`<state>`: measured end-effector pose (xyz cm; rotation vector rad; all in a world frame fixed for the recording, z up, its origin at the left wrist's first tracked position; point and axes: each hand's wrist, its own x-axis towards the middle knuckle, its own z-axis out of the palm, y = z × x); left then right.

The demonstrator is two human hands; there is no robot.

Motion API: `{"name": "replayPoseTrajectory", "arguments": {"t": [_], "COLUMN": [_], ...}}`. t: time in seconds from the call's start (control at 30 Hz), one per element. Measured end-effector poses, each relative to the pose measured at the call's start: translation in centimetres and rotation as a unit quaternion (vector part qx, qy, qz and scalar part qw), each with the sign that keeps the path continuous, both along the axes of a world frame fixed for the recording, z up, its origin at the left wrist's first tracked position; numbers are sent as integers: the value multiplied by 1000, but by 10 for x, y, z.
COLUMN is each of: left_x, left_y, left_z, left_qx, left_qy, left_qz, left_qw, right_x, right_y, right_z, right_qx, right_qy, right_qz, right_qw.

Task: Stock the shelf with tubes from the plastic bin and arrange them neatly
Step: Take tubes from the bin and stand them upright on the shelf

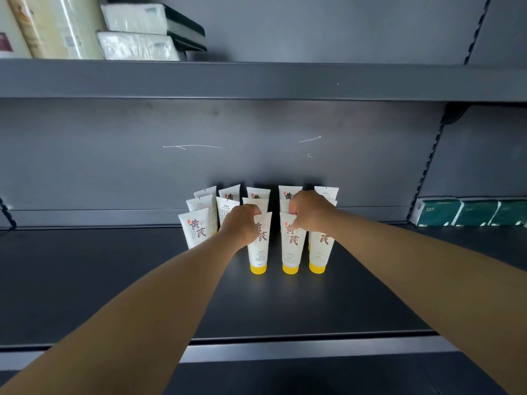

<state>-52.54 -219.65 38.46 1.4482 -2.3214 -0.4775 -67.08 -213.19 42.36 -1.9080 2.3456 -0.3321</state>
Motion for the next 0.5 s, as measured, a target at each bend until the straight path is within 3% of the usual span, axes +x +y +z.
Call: {"name": "replayPoseTrajectory", "arguments": {"t": [0.5], "left_x": [34], "left_y": [64], "left_z": [30], "left_qx": [-78], "left_qy": [-73], "left_qz": [-42], "left_qw": [993], "right_x": [28], "right_y": [79], "right_z": [23], "right_qx": [3], "right_qy": [49], "right_qz": [15], "right_qw": [999]}}
